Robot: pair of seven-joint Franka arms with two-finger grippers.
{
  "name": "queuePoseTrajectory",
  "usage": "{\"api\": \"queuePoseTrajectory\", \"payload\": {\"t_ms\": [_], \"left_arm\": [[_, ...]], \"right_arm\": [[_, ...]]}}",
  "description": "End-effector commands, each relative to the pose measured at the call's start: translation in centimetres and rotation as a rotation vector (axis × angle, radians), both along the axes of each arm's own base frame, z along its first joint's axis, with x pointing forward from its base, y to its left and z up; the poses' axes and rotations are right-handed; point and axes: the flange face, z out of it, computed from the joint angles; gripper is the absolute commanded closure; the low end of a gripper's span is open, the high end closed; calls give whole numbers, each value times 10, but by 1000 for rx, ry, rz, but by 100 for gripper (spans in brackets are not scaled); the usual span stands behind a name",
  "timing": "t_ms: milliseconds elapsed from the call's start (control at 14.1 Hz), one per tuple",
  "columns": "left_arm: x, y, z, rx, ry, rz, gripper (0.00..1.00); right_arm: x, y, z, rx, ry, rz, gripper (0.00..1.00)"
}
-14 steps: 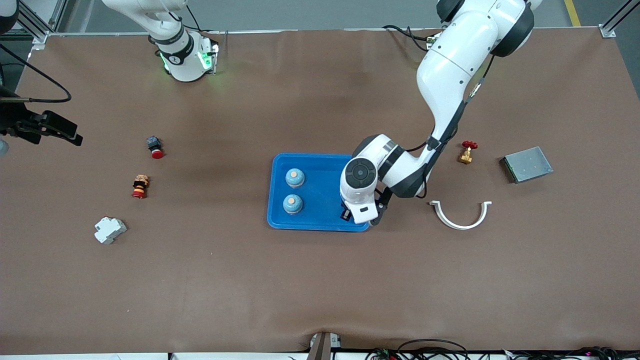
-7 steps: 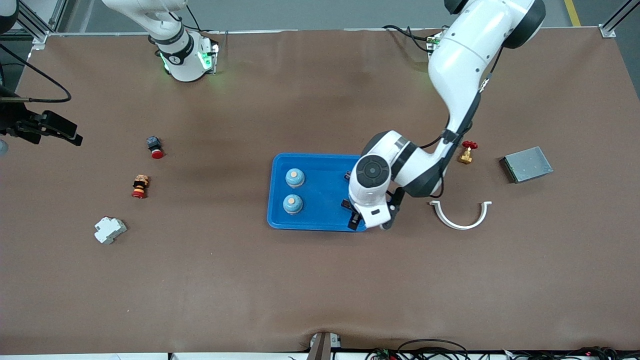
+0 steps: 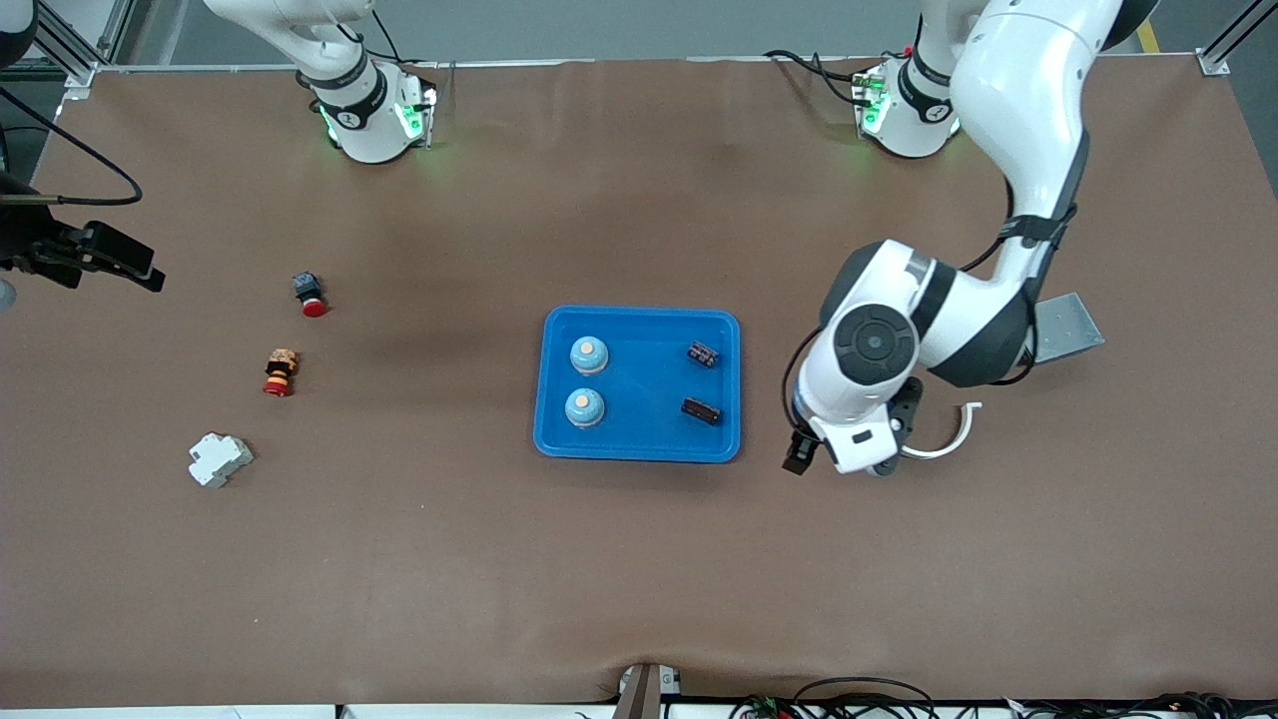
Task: Place electrolytic capacitor and blue bell in tray
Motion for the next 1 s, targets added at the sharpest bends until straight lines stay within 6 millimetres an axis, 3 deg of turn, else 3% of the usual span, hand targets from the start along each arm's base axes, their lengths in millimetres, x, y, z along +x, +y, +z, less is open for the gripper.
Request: {"api": "queuePoseTrajectory", "payload": {"t_ms": [0,213,498,925], "left_arm": [[-1,36,23,19,16,-47,0],[6,96,41,9,36,-81,0],[2,181,61,-38,73,-280,0],[-5,280,86,-150,111,-705,0]], "right_arm": [[-8,0,4,15,-14,-14,0],[-7,-1,3,14,-14,-14,0],[-7,0,4,-14,-19,-2,0],[-7,4,4,-34,-18,7,0]]}}
